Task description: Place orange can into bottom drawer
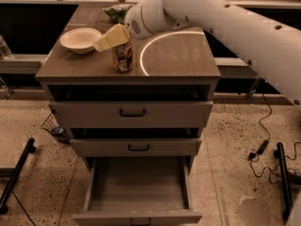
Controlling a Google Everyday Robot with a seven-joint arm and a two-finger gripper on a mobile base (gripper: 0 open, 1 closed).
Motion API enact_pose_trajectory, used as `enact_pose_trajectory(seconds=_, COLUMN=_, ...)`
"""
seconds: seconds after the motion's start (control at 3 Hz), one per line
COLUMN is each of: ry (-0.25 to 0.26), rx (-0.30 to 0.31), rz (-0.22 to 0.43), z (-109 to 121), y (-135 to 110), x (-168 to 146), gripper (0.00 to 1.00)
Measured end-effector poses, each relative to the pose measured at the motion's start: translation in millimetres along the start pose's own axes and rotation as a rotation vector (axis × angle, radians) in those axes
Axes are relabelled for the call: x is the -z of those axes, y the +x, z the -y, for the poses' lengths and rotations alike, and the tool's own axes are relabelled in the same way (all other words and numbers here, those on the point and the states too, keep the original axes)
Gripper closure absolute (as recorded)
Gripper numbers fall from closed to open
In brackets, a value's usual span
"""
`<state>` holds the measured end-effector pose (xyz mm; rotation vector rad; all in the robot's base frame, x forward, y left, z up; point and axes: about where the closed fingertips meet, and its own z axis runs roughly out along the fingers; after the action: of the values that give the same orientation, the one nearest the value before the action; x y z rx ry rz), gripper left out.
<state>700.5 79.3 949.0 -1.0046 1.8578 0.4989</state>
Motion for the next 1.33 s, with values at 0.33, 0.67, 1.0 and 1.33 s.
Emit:
enact_pose_trajectory(seconds=0.33, ry=-0.007, rx=-0.002, rz=-0.032, z=-3, y=6, x=-18, gripper=0.24)
enact_pose_trajectory(seconds=0.67, ry=-0.011, rx=-0.010, rz=-0.041, z=-2, y=23, x=-21, gripper=0.56)
enact_pose_trajectory(seconds=1.0, ry=-0.051, rx=-0.029, rz=0.032, z=3, y=20, x=-1, gripper=0.78)
enact_pose_trajectory(seconds=1.33, ry=-0.158, rx=-0.032, rz=0.142, z=-8, y=8, x=49, gripper=0.99)
